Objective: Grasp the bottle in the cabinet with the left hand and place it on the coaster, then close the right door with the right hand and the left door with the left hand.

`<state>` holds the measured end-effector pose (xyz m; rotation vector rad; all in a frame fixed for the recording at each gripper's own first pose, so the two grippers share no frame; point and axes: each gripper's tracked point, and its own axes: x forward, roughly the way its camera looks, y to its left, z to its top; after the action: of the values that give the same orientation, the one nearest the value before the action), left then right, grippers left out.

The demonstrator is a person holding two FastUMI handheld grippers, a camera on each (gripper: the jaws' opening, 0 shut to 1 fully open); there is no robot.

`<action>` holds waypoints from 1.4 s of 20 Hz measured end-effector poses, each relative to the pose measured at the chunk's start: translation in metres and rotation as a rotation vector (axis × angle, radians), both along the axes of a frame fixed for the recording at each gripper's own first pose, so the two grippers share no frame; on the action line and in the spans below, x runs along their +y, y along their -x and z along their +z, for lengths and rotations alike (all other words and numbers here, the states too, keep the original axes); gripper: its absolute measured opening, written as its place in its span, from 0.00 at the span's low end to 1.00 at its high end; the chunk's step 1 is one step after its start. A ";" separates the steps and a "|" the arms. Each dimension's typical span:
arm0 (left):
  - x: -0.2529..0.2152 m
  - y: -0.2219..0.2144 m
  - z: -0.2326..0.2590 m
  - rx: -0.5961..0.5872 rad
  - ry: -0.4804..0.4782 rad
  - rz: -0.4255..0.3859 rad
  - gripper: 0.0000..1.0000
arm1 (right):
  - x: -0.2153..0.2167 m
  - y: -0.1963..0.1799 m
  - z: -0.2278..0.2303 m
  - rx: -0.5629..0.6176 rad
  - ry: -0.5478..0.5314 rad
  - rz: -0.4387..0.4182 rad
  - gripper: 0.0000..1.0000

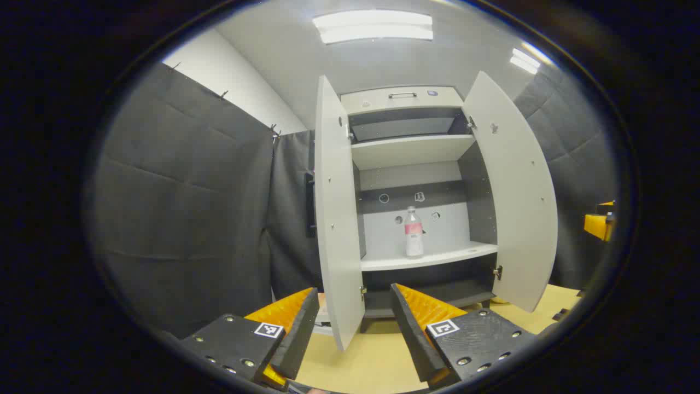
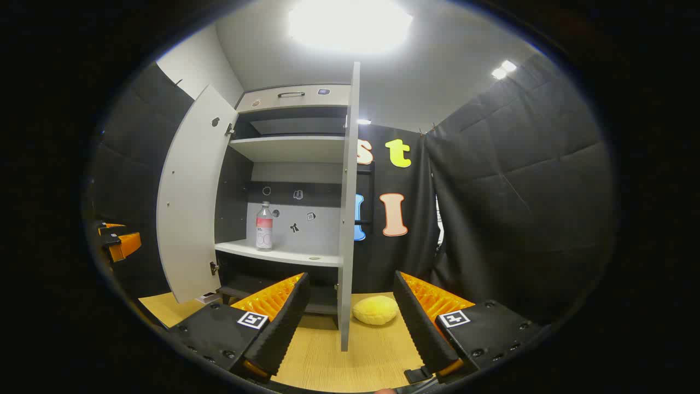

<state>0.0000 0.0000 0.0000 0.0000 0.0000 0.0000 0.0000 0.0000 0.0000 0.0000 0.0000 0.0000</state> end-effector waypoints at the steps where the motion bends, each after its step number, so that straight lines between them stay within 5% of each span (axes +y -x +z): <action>1: -0.001 -0.001 0.001 -0.003 0.003 -0.003 0.80 | 0.001 0.000 0.000 0.001 -0.003 0.005 0.93; 21: -0.021 -0.025 0.007 0.006 -0.015 -0.027 0.80 | 0.005 -0.019 -0.029 0.119 -0.034 0.088 0.98; 28: -0.062 -0.038 0.002 0.031 0.019 -0.061 0.80 | -0.014 -0.014 -0.021 0.068 -0.034 0.131 0.98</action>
<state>0.0381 -0.0622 0.0023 -0.0195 0.0306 -0.0610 0.0137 -0.0139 -0.0205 0.0336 0.0679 0.1307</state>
